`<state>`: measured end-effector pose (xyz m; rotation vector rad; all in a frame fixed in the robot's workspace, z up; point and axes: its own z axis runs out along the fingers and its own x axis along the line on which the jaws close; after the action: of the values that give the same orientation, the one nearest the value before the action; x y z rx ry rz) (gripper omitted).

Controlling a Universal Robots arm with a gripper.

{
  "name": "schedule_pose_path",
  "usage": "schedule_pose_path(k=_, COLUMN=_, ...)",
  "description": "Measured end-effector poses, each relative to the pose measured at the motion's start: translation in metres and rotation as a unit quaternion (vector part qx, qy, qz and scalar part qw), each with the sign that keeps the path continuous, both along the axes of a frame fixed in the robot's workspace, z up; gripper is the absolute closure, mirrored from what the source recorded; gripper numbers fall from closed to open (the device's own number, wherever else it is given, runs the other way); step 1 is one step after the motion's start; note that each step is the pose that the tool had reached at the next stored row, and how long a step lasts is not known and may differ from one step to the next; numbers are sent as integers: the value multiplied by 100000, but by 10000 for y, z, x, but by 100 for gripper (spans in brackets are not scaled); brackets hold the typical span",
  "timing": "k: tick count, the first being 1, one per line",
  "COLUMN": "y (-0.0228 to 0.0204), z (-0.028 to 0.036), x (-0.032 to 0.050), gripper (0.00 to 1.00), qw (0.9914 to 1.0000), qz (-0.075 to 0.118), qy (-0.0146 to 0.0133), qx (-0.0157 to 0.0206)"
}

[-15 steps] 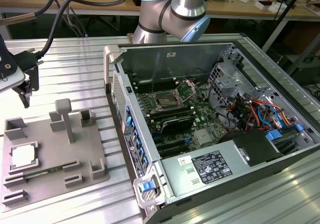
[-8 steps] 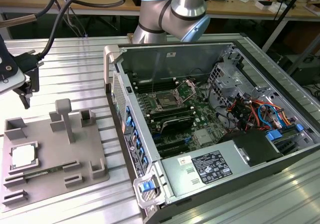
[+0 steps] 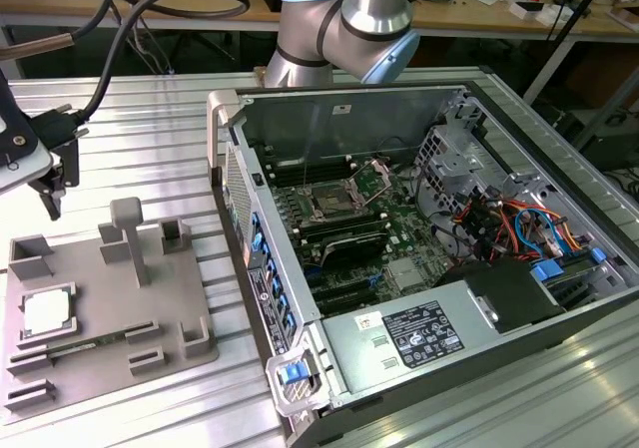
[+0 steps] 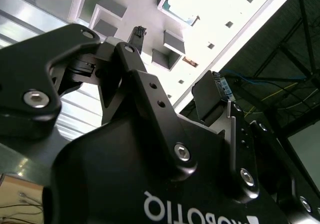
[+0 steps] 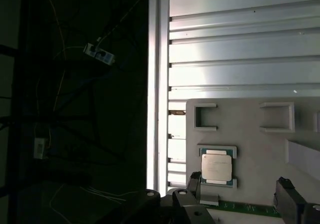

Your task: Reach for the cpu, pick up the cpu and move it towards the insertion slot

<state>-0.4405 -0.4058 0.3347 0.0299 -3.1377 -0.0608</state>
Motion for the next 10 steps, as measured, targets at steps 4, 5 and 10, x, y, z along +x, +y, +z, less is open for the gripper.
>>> schedule_pose_path(k=4, y=-1, z=-25, x=0, gripper=34, qw=100000, qz=0, qy=-1, qx=-3)
schedule_pose_path(k=5, y=-2, z=-36, x=0, gripper=34, qw=100000, qz=0, qy=-3, qx=0)
schedule_pose_path(k=10, y=-3, z=-67, x=0, gripper=34, qw=100000, qz=-1, qy=-1, qx=1)
